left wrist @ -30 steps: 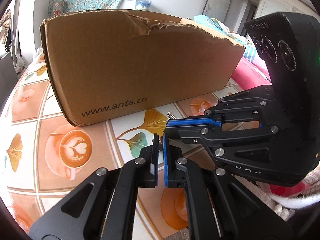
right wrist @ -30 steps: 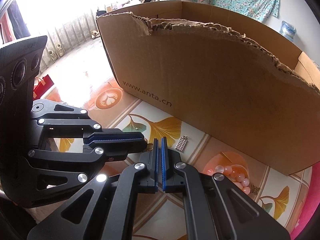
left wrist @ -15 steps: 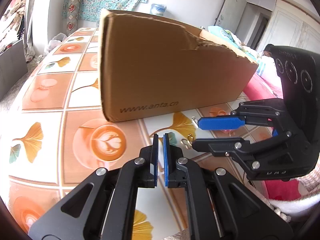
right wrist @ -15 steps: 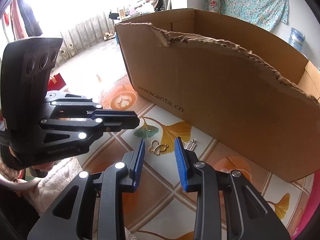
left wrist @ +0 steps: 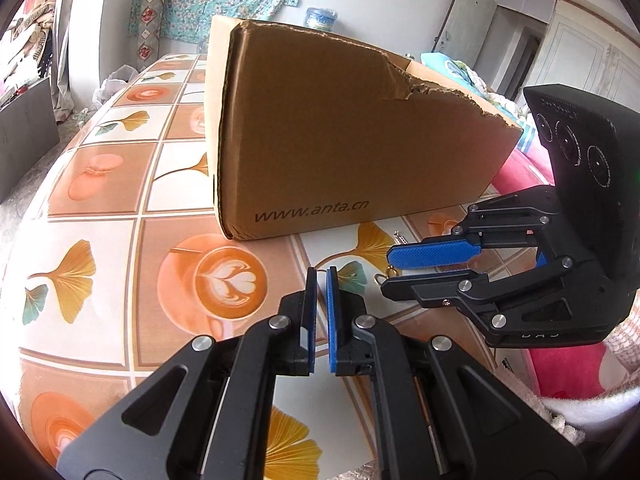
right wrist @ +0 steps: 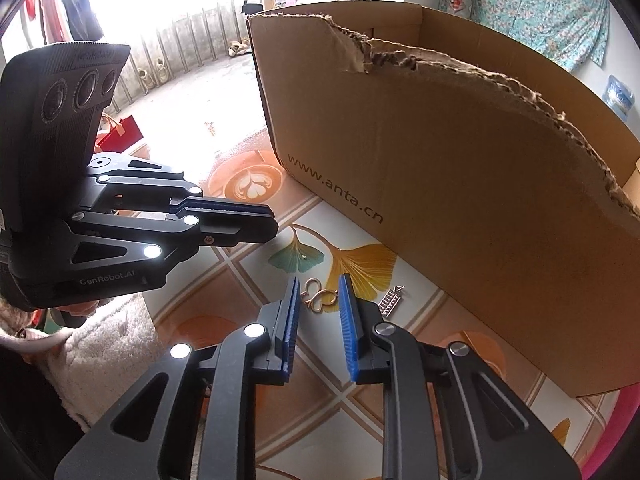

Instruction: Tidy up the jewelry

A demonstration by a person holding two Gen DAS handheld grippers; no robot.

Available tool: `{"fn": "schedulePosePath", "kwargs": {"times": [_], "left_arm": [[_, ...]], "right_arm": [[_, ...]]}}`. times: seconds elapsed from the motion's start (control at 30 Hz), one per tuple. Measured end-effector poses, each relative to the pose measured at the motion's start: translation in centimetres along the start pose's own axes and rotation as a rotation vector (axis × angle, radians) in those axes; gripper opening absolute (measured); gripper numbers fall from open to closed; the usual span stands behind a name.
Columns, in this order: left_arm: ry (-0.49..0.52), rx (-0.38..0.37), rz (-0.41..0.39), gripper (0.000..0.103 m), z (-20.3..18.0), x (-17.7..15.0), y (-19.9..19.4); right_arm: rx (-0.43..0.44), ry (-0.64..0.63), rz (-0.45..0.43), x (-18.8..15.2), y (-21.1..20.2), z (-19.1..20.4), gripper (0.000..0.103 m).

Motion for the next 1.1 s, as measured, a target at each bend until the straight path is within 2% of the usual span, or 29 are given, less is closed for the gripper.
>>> {"fn": "schedulePosePath", "kwargs": {"times": [0.5, 0.63, 0.73, 0.9, 0.93, 0.97, 1.0, 1.1], "left_arm": [[0.001, 0.001, 0.005, 0.004, 0.0, 0.2, 0.3], [0.003, -0.002, 0.007, 0.004, 0.0, 0.3, 0.3], [0.005, 0.0, 0.007, 0.004, 0.0, 0.4, 0.3], [0.001, 0.001, 0.008, 0.004, 0.1, 0.3, 0.2], [0.0, 0.001, 0.008, 0.004, 0.1, 0.3, 0.1], [0.001, 0.001, 0.008, 0.004, 0.1, 0.3, 0.1], [0.002, 0.0, 0.007, 0.004, 0.1, 0.4, 0.1], [0.006, -0.001, 0.004, 0.004, 0.1, 0.3, 0.1]], "right_arm": [[0.007, 0.025, -0.004, -0.2, -0.5, -0.1, 0.017], [0.006, 0.018, 0.006, -0.1, -0.5, -0.1, 0.019], [-0.005, 0.002, 0.043, -0.3, 0.1, 0.0, 0.027], [-0.019, 0.001, 0.08, -0.1, 0.4, 0.4, 0.028], [-0.026, -0.001, 0.086, -0.1, 0.4, 0.4, 0.027], [-0.029, -0.008, 0.092, 0.0, 0.5, 0.6, 0.022], [-0.022, -0.008, 0.098, 0.1, 0.6, 0.8, 0.012], [-0.021, 0.004, 0.103, 0.1, 0.8, 1.2, 0.011]]}}
Point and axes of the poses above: each gripper's, at about its wrist camera, not at the fingertips, and y roughly the way its jaws point, z to its left, x to its top, the point moved 9 cm from there along y, roughly the way its jaws point, and after that the axes turned 8 degrees about y, right-handed, at the moved point
